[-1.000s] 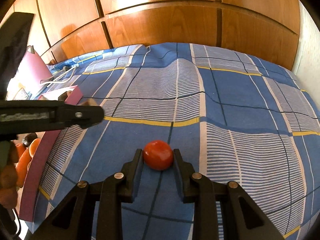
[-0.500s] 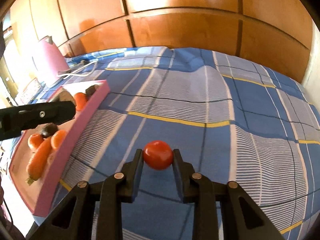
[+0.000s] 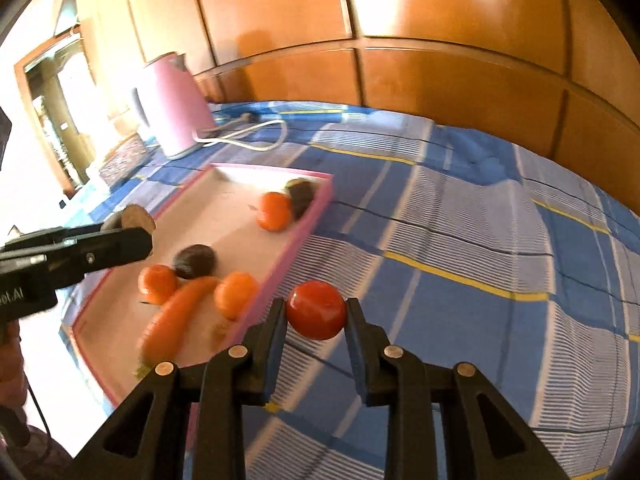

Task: Organize fruits
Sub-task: 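Carry the dark slice into the tray and open the left tool while the right tool carries the tomato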

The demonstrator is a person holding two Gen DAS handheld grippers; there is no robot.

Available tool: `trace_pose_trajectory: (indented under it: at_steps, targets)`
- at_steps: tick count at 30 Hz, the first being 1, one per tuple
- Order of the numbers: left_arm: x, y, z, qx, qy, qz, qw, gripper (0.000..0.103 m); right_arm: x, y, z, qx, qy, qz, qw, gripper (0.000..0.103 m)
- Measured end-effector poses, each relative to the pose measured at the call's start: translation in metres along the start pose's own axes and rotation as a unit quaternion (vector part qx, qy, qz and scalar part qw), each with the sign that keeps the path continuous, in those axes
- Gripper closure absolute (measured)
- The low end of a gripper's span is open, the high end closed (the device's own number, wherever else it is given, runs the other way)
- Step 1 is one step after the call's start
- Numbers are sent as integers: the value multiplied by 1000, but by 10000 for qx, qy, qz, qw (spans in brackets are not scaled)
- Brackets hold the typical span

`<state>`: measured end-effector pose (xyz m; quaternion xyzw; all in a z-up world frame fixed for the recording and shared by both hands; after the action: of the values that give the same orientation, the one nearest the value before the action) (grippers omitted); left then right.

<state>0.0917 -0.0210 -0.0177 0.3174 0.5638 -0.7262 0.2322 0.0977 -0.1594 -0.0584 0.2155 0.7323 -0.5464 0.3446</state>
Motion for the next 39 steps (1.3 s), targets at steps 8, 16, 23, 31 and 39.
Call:
trace_pose_trajectory:
  at_steps: [8,16,23,31,39]
  targets:
    - [16,-15,-41,-331,-306,53,9990,66,-21,18,-40,-313,-327,-87,9989,74]
    - [34,-14,-65,-487,-548,-35,9973,66,-37,41,-59,-348,-279,-201,9988,74]
    - [43,-3,-76,-532,-732,-173,9957,66,-29,67,-69,-188,-380,-484,9979,73]
    - [50,5,-84,-629,-860,-320,9938,66,-19,76,-68,-186,-391,-582,9974,70]
    - [46,0,-83,-725,-877,-208,9933,43,-19,66,-71,-306,-298,-451,9981,66]
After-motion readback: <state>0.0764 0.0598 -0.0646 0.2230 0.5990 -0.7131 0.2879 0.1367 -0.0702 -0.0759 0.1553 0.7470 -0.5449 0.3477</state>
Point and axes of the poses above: each gripper's, at about its wrist camera, not at the fingertips, and y roughly the way its jaws point, z to its right, x to its underside, the point moved 6 cm from there along y, roughly the way its jaws point, and after that the axes turned 6 degrees about z, right-handed, at the moved point
